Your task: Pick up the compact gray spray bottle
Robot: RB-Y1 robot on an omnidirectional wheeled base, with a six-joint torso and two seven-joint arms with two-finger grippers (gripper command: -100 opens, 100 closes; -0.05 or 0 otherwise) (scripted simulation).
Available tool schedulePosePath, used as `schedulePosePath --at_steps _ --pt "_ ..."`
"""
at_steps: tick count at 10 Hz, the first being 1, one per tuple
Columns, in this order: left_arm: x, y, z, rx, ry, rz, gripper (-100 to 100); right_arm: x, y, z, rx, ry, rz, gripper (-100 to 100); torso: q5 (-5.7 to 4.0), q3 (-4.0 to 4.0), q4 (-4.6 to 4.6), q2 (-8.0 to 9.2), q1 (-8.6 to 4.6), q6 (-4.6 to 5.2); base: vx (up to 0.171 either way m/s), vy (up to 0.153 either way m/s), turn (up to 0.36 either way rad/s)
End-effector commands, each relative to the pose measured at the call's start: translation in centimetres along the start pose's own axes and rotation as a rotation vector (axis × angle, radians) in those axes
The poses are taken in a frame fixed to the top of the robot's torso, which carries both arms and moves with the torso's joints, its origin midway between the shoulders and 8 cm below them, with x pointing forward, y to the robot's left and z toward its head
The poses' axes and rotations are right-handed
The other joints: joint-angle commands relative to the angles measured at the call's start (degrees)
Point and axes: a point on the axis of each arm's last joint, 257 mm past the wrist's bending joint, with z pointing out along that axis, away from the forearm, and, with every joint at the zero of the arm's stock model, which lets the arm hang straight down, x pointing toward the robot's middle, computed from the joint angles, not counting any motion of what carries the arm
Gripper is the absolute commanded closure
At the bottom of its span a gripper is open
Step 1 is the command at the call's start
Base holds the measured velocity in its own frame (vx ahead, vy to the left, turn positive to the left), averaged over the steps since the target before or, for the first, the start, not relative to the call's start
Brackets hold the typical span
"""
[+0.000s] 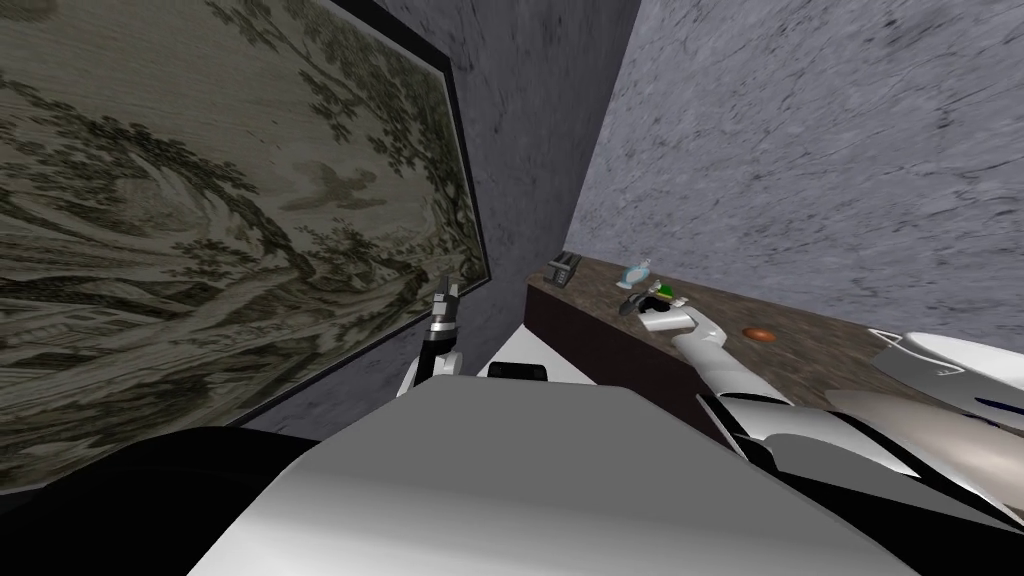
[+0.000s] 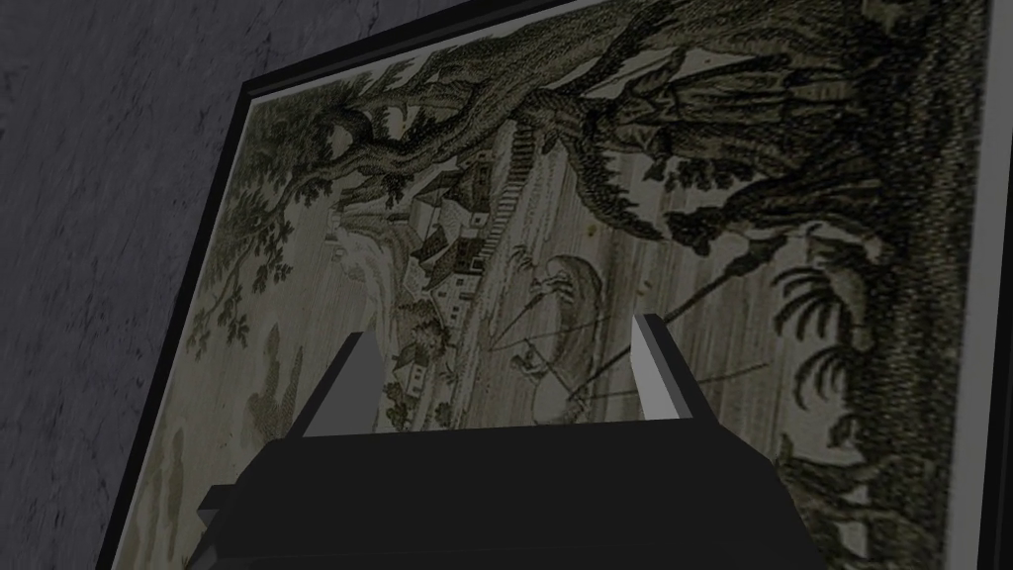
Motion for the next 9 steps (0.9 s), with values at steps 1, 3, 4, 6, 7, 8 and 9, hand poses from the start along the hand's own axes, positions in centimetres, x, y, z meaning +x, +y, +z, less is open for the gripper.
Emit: schedulePosePath --at_steps 1,3,4,6,7,8,9 --pt "0.0 0.0 0.0 0.0 0.0 0.0 0 0.7 2.2 0.6 -0.029 0.003 -0.017 100 0.0 0.0 0.0 0.0 0.0 0.0 -0.035 -0.012 -0.107" --pt "0.0 0.0 0.0 0.0 0.0 0.0 0 -0.6 2.7 1.1 -0.025 -0.007 0.001 100 -0.09 0.02 -0.06 0.11 0.02 -0.02 -0.04 0.002 -0.05" --pt "0.0 0.0 0.0 0.0 0.0 0.0 0 0.0 1.7 1.4 -0.003 0.007 0.003 100 -0.06 0.01 -0.04 0.06 0.05 -0.05 -0.008 0.007 0.02" --pt "0.0 0.0 0.0 0.0 0.0 0.0 0 0.4 4.3 1.8 -0.042 0.004 -0.02 100 -0.1 -0.07 -0.1 -0.03 0.01 0.03 -0.022 -0.003 -0.067" --pt "0.0 0.0 0.0 0.0 0.0 0.0 0 -0.5 4.8 2.1 -0.042 -0.003 -0.008 100 -0.13 -0.04 -0.12 0.06 0.02 -0.01 -0.059 0.001 -0.071" --pt "0.0 0.0 0.0 0.0 0.0 0.0 0 -0.6 4.5 2.3 -0.03 0.001 -0.002 100 -0.12 0.0 -0.1 0.1 0.05 -0.05 -0.027 0.004 0.009" --pt "0.0 0.0 0.0 0.0 0.0 0.0 0 0.0 3.7 2.5 -0.014 0.014 -0.002 100 -0.13 -0.04 -0.11 0.04 0.06 -0.05 -0.002 0.002 0.018"
